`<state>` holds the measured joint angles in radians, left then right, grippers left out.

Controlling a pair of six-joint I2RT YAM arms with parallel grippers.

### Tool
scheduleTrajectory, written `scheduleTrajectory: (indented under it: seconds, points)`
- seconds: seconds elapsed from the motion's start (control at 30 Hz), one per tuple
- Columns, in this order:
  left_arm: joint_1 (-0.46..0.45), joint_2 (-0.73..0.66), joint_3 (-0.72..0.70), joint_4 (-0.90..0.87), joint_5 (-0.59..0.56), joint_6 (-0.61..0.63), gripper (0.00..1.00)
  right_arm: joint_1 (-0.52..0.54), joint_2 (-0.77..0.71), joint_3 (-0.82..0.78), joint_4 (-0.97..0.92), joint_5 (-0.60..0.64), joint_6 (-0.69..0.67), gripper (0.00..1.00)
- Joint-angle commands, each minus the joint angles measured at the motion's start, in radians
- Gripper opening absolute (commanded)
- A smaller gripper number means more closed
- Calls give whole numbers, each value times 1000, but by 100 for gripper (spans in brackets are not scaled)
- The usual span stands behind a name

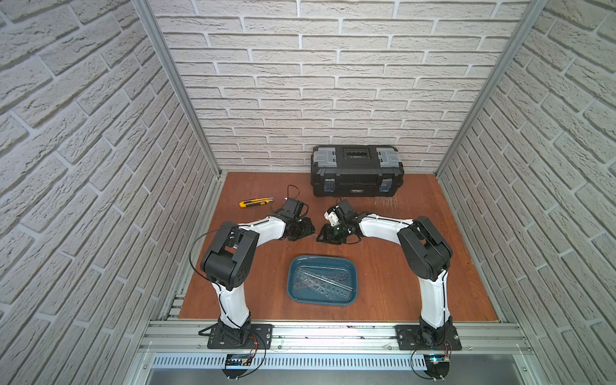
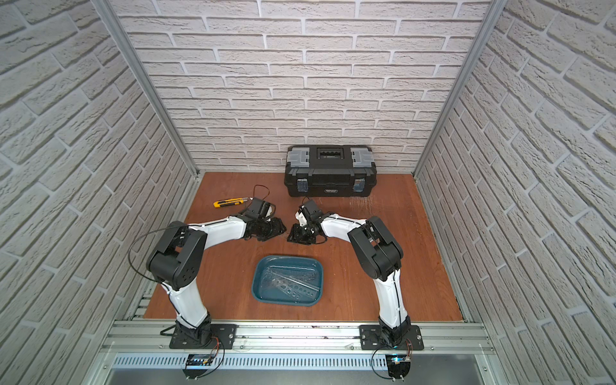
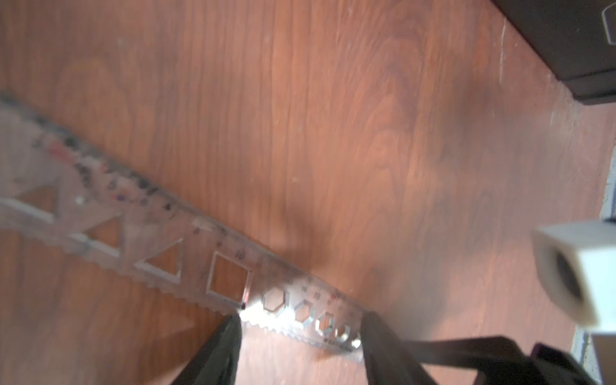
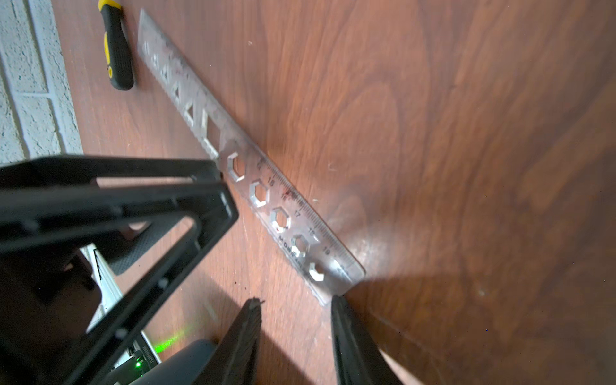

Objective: Put the scattered rulers into the storage box
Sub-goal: Adjust the ruler at the center of the board, then move the ruler to the center of the board.

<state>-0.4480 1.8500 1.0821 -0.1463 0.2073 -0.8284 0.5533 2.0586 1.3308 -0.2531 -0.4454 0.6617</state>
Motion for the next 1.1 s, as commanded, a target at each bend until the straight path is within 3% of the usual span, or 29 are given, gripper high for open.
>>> scheduleTrajectory:
  seconds: [0.0,0.2,0.47,0.57,0.83,1.07]
  points:
    - [-4,63,30,-29,0,23,62,-9,-48,0,-51,46,-31,40]
    - [-3,89,71,-23,30,35,61,-18,-74,53,-169,152,-139,42]
    - [48,-172,25,-132,-86,71,63,-2,-88,241,-356,306,-357,54]
    - [93,-274,4,-192,-105,102,64,25,-2,381,-429,347,-461,59]
    - [257,-496,-122,-267,-74,134,66,113,296,833,-655,454,-668,63]
    - [320,-569,-178,-293,-41,152,67,157,406,940,-628,499,-740,67]
